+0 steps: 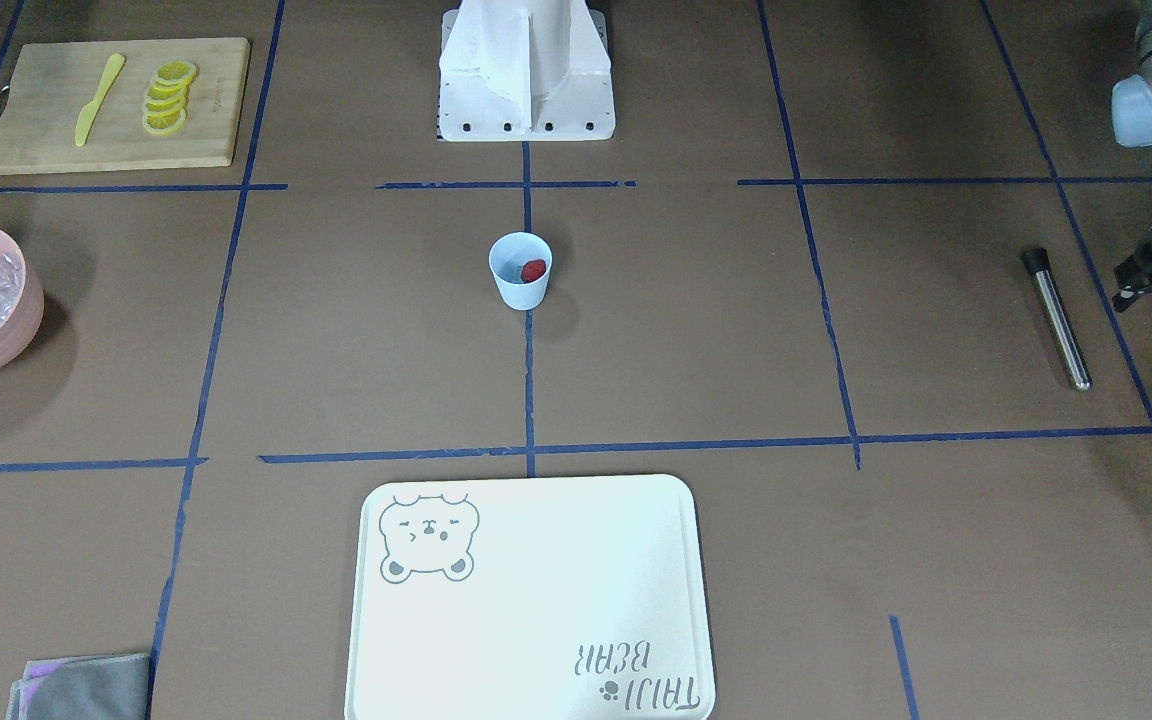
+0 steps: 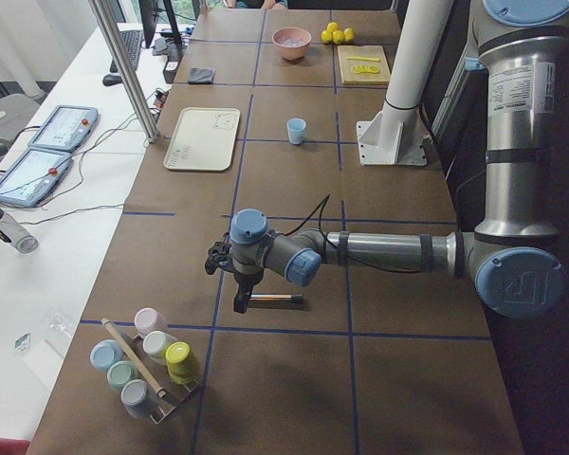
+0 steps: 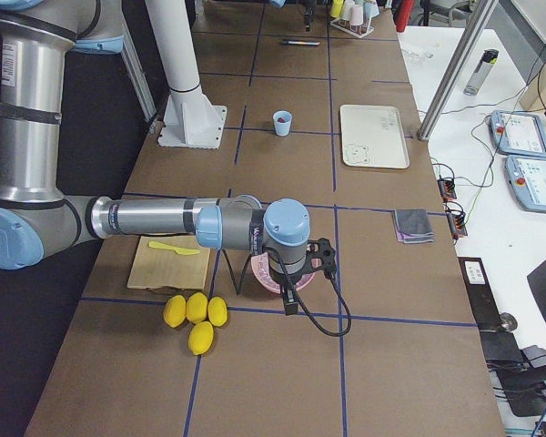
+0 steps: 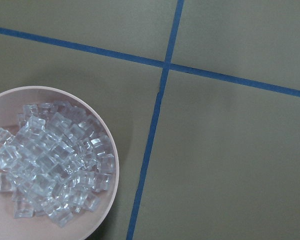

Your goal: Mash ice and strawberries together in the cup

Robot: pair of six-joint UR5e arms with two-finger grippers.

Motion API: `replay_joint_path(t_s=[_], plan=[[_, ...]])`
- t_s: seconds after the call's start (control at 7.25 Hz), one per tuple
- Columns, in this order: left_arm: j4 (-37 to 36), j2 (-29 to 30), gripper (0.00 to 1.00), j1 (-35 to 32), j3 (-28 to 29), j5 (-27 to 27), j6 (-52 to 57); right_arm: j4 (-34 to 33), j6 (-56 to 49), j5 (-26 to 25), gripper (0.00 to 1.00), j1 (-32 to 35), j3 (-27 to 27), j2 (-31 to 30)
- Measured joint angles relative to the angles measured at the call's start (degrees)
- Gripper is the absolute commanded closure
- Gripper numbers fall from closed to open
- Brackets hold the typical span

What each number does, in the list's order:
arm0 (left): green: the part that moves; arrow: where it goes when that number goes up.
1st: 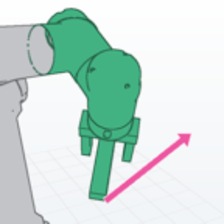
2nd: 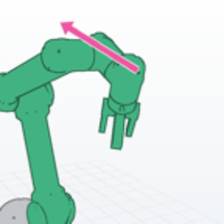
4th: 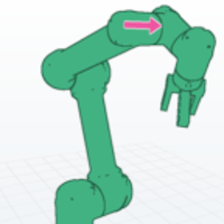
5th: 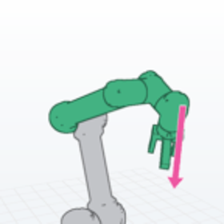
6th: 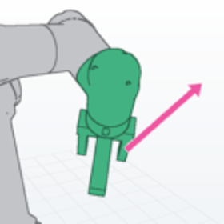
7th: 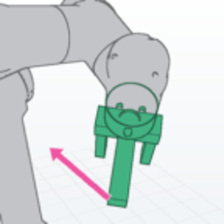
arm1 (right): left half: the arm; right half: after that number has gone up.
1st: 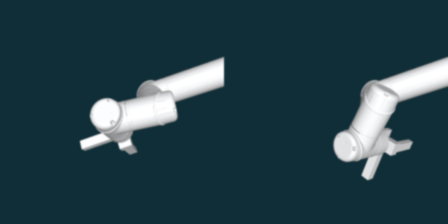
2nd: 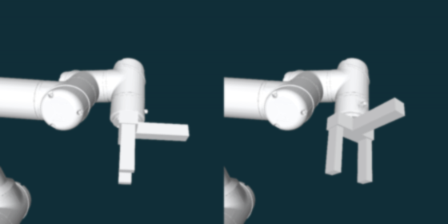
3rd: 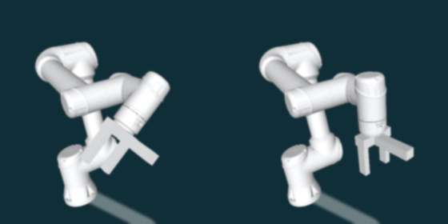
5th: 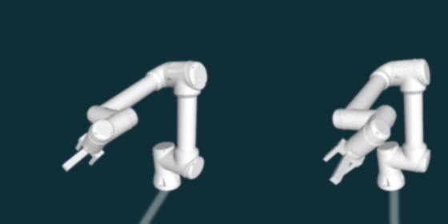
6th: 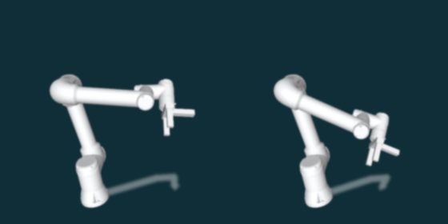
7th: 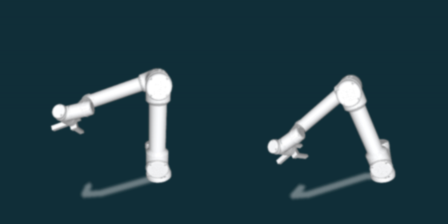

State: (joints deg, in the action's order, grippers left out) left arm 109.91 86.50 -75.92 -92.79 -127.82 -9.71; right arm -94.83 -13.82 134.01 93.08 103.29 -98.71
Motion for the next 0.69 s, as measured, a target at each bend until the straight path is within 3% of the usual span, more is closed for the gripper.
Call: replay_joint_path(t_s=[0.41, 0.69], plan=[[-22.43, 3.90, 0.00, -11.93, -2.91, -5.58, 14.58, 0.00, -0.06, 0.00, 0.01, 0.00, 0.01, 0.15], [-26.08, 2.00, 0.00, -17.76, -3.39, -9.55, 16.42, 0.00, -0.06, -0.05, 0.01, 0.00, -0.01, 0.18]])
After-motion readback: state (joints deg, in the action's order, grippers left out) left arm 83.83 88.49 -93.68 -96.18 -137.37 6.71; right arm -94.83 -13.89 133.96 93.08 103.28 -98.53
